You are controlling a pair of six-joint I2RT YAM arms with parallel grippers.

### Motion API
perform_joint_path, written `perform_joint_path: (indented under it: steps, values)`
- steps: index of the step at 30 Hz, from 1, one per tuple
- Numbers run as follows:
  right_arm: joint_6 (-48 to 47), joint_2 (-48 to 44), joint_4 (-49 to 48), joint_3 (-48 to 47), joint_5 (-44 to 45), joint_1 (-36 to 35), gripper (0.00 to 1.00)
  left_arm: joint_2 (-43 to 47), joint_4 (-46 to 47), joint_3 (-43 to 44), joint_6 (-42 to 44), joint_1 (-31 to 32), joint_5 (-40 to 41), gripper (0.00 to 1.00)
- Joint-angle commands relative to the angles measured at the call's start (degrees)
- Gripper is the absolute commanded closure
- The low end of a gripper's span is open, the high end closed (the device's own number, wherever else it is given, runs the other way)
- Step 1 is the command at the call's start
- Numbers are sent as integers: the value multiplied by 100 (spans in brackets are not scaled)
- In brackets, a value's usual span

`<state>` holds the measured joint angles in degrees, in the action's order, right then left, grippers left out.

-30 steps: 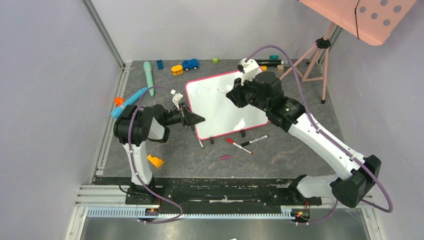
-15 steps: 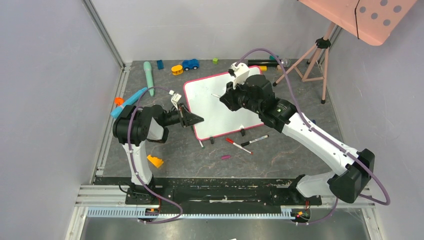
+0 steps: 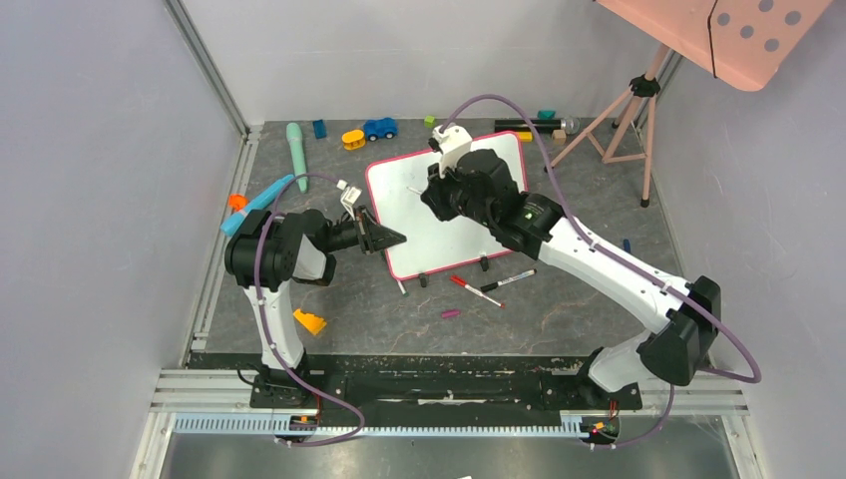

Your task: Write a sentence on the whiteboard

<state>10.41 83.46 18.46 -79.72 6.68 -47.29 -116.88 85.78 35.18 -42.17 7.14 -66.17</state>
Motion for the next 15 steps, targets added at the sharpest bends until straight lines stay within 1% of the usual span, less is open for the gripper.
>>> perform_joint_path:
  steps: [1,15]
  values:
    - [-44,125,-336,-426,337,-135,100,-260,343,-64,883,-195,371,98]
    - [-327,552,-675,-775,666,-425,100,-301,343,-51,858,-191,341,98]
